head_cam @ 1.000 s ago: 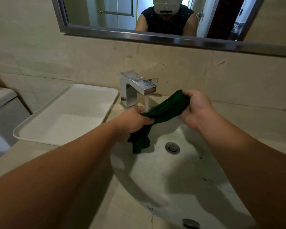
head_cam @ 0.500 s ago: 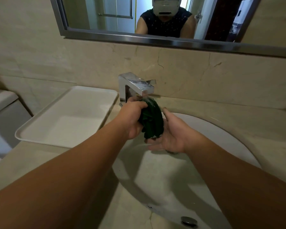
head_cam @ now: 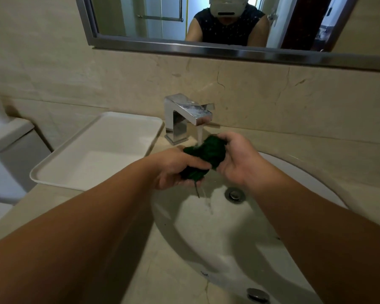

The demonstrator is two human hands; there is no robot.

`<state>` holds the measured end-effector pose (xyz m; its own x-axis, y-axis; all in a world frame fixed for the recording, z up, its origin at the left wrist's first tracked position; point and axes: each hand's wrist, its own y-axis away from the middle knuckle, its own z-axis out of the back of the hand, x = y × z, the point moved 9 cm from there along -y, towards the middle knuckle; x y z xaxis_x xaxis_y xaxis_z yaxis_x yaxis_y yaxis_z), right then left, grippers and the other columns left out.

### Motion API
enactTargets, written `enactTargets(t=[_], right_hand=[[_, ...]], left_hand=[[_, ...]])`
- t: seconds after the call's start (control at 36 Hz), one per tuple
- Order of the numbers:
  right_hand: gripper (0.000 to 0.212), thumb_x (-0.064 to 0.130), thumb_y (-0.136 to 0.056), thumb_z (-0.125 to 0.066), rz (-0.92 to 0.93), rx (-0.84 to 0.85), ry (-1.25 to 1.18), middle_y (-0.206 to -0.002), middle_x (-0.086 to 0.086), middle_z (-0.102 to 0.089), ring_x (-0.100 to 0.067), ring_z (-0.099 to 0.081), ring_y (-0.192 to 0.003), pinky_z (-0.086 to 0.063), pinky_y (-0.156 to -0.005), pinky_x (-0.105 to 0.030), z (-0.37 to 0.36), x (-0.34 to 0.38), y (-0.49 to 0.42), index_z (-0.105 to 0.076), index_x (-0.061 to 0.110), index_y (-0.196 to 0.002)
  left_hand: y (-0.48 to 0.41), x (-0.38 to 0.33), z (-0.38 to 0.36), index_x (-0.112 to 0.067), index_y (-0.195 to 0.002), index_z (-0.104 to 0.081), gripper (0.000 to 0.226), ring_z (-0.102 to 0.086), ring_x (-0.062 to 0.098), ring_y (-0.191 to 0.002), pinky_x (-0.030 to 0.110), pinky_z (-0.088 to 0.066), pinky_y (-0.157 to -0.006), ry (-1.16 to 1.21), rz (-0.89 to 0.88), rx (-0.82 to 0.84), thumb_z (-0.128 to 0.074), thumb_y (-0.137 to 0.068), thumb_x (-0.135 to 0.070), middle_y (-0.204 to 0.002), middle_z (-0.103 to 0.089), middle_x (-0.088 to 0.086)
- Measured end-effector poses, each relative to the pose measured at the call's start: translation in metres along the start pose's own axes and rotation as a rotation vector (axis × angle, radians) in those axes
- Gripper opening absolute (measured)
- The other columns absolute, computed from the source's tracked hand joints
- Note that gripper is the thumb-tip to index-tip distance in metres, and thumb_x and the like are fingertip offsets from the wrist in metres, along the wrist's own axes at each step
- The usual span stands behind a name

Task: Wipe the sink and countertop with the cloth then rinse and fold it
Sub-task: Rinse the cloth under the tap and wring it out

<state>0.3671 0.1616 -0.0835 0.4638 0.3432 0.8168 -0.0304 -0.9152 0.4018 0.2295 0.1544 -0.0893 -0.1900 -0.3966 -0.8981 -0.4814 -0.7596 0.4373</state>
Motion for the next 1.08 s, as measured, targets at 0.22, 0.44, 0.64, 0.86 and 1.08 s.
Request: enactTargets(t=[0.22,0.44,0.64,0.86,1.08], right_hand=[[0.099,0.002,-0.075,-0.061,0.352,0.27,1.131,-0.133,-0.01,-0.059,-0.021,-0.066,-0.094,-0.056,-0.071,-0.032,-0.029,0.023,0.039,-0.026,0.039,-0.16],[0.084,0.024,-0.085,-0.075,0.73,0.156,1.82,-0.132,-0.012,-0.046,-0.032,-0.062,-0.099,-0.044,-0.067,-0.035,-0.041,0.006,0.039,-0.026,0.027,-0.152],[0.027,0.042,-0.08,-0.075,0.514,-0.039,2.015,-0.077,0.006,-0.058,-0.022,-0.06,-0.071,-0.04,-0.057,-0.025,-0.039,0.01,0.028,-0.069,0.028,-0.102],[0.018,0.034,-0.092,-0.062,0.344,0.01,2.021,-0.073,0.003,-0.054,-0.022,-0.057,-0.07,-0.05,-0.071,-0.033,-0.025,0.003,0.016,-0.058,0.021,-0.079],[0.016,0.03,-0.082,-0.076,0.147,0.114,1.797,-0.074,-0.001,-0.064,-0.023,-0.062,-0.071,-0.046,-0.06,-0.028,-0.012,-0.004,0.005,-0.066,0.017,-0.081]], left_hand=[[-0.009,0.003,0.0,-0.005,-0.099,-0.06,0.006,-0.047,0.01,-0.039,0.017,-0.038,-0.034,-0.078,0.145,-0.011,-0.063,-0.094,-0.006,-0.067,-0.057,0.007],[-0.008,0.005,-0.018,-0.007,-0.108,-0.06,0.032,-0.032,0.014,-0.053,0.022,-0.025,-0.043,-0.368,0.21,0.156,-0.073,-0.079,-0.002,-0.072,-0.047,0.01],[-0.016,-0.023,-0.024,-0.015,-0.092,-0.063,0.007,-0.052,0.021,-0.06,0.028,-0.045,-0.055,-1.209,-0.026,-0.081,-0.07,-0.091,-0.016,-0.069,-0.055,0.002],[-0.02,-0.028,-0.035,-0.012,-0.124,-0.068,0.027,-0.061,0.025,-0.089,0.033,-0.048,-0.079,-1.482,-0.227,-0.127,-0.06,-0.098,-0.013,-0.109,-0.069,0.008],[-0.028,-0.032,-0.031,-0.02,-0.096,-0.059,0.012,-0.058,0.017,-0.072,0.031,-0.046,-0.067,-1.345,-0.238,-0.215,-0.071,-0.092,-0.019,-0.088,-0.062,0.003]])
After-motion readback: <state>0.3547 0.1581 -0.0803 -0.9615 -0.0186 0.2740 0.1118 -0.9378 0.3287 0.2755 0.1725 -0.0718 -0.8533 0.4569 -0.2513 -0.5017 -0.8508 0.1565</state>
